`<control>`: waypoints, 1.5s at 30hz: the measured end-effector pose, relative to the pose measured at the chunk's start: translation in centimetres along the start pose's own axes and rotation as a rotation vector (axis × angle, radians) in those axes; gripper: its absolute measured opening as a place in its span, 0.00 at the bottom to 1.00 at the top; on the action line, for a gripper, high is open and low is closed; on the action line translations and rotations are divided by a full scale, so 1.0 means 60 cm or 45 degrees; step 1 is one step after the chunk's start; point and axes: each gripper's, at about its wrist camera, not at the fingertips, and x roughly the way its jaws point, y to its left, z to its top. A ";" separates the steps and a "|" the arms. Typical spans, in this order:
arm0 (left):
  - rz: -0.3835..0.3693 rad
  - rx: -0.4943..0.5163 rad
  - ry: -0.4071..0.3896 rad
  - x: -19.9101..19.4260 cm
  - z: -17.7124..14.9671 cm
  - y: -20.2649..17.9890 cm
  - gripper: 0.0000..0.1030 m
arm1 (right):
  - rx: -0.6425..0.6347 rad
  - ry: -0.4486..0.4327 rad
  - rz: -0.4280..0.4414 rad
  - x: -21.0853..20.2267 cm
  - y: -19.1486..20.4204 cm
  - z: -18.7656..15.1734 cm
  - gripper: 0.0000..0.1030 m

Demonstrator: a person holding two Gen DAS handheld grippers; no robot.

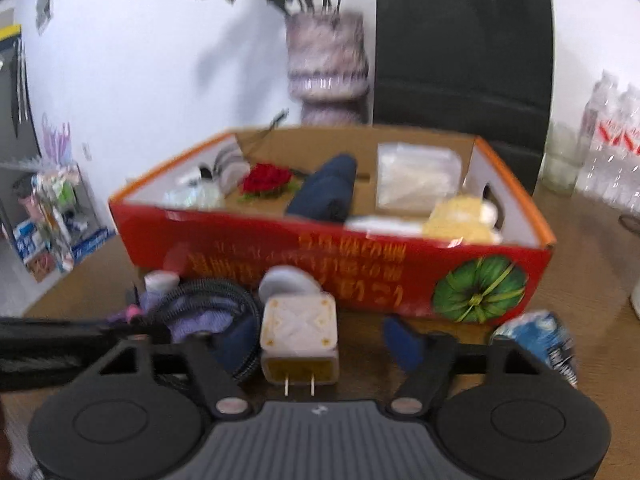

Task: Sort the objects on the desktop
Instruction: 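Grasp the pink-tied braided cable with the left tool while the right tool reaches the white plug, then lift the braided cable with the left tool while the right tool lifts the white plug charger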

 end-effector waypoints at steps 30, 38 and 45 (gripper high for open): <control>-0.032 0.139 -0.233 -0.250 -0.042 -0.108 0.20 | 0.146 -0.226 0.035 -0.239 -0.063 -0.144 0.36; -0.076 0.136 -0.262 -0.265 -0.045 -0.129 0.14 | 0.236 -0.351 -0.003 -0.321 -0.100 -0.180 0.36; -0.130 0.130 -0.293 -0.273 -0.040 -0.130 0.00 | 0.255 -0.489 -0.048 -0.347 -0.115 -0.169 0.36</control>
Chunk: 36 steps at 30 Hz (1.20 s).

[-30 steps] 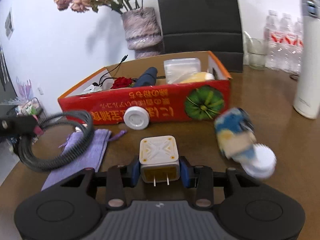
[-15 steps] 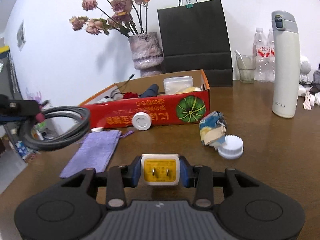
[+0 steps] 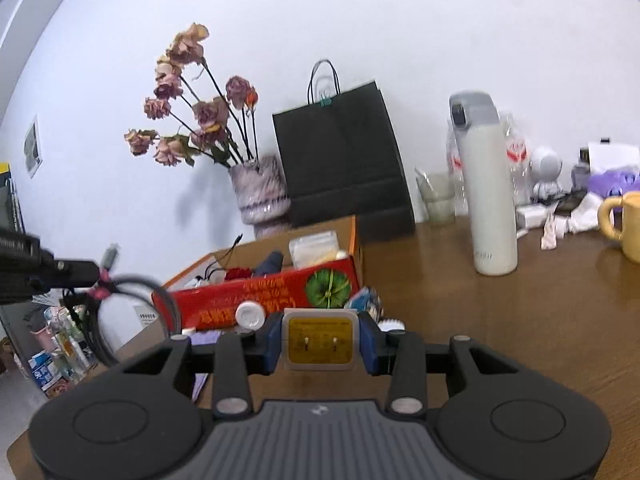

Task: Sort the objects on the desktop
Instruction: 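Lift the braided cable with the left tool while the right tool lifts the white plug charger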

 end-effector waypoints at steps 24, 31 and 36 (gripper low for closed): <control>0.004 0.347 0.461 0.107 -0.171 0.002 0.32 | -0.008 0.232 -0.033 0.062 0.004 -0.040 0.37; 0.042 0.334 0.319 0.079 -0.155 -0.028 0.08 | -0.020 0.183 -0.022 0.036 0.010 -0.035 0.37; -0.008 0.349 0.180 0.040 -0.106 -0.046 0.06 | -0.023 0.156 0.011 0.024 0.010 -0.028 0.37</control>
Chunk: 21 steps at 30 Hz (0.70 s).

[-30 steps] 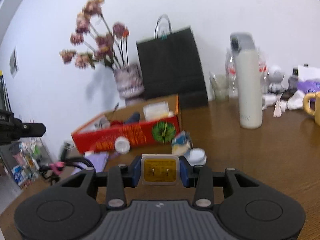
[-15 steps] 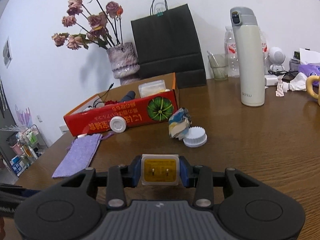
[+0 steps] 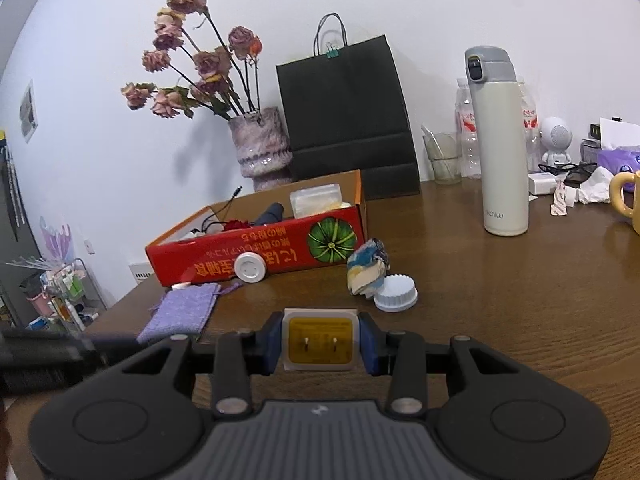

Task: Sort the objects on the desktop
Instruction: 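Lift the braided cable with the left tool while the right tool lifts the white plug charger, then lower the cable and plug into the cardboard box and open both tools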

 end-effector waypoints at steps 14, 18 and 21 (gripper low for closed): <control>0.092 -0.045 -0.214 0.014 0.136 0.065 0.06 | -0.060 -0.107 0.027 0.019 0.013 0.084 0.36; 0.092 -0.093 -0.217 0.047 0.162 0.103 0.06 | -0.060 -0.098 0.037 0.058 0.017 0.116 0.36; 0.084 -0.106 -0.221 0.079 0.195 0.134 0.06 | -0.083 -0.103 0.023 0.089 0.019 0.142 0.36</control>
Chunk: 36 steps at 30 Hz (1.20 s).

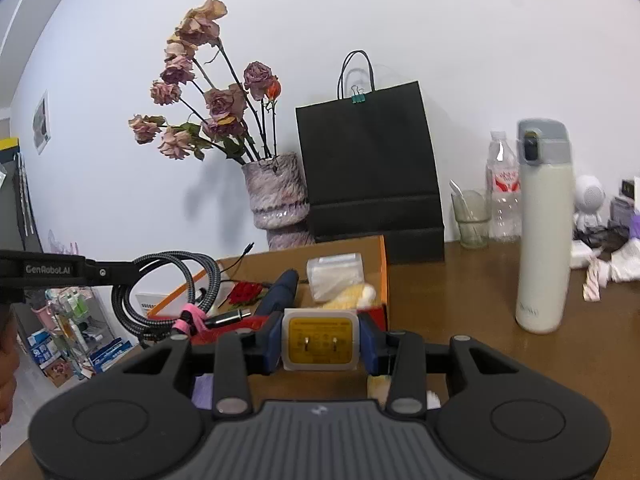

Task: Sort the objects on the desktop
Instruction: 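Lower the cable and plug into the cardboard box and open both tools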

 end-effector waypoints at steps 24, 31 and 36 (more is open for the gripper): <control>0.077 -0.155 0.408 0.470 0.076 0.095 0.09 | 0.048 0.456 0.026 0.438 -0.007 0.118 0.36; 0.085 -0.133 0.362 0.415 0.092 0.128 0.36 | 0.058 0.531 0.027 0.474 0.001 0.105 0.37; 0.063 -0.081 0.280 0.346 0.119 0.124 0.54 | 0.244 0.531 0.066 0.482 -0.041 0.109 0.55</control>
